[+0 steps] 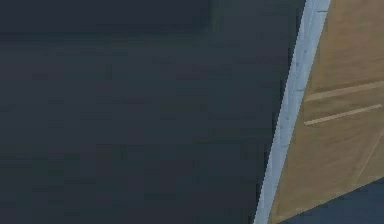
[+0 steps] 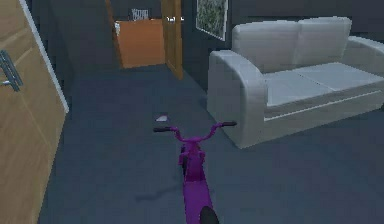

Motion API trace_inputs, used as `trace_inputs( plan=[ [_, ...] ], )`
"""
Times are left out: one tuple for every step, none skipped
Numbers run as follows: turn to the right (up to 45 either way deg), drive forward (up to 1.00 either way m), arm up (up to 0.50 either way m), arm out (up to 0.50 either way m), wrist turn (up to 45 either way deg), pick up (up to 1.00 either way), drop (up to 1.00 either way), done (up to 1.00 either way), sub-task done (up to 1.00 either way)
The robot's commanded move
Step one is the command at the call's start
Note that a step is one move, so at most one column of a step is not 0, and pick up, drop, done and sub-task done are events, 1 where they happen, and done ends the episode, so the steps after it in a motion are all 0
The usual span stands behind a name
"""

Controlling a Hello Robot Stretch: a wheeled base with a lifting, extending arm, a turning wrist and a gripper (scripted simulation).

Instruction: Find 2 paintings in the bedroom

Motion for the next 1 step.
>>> trace_inputs(
  plan=[
    [-45.0,0.0,0.0,0.0,0.0,0.0,0.0,0.0,0.0]
  ],
)
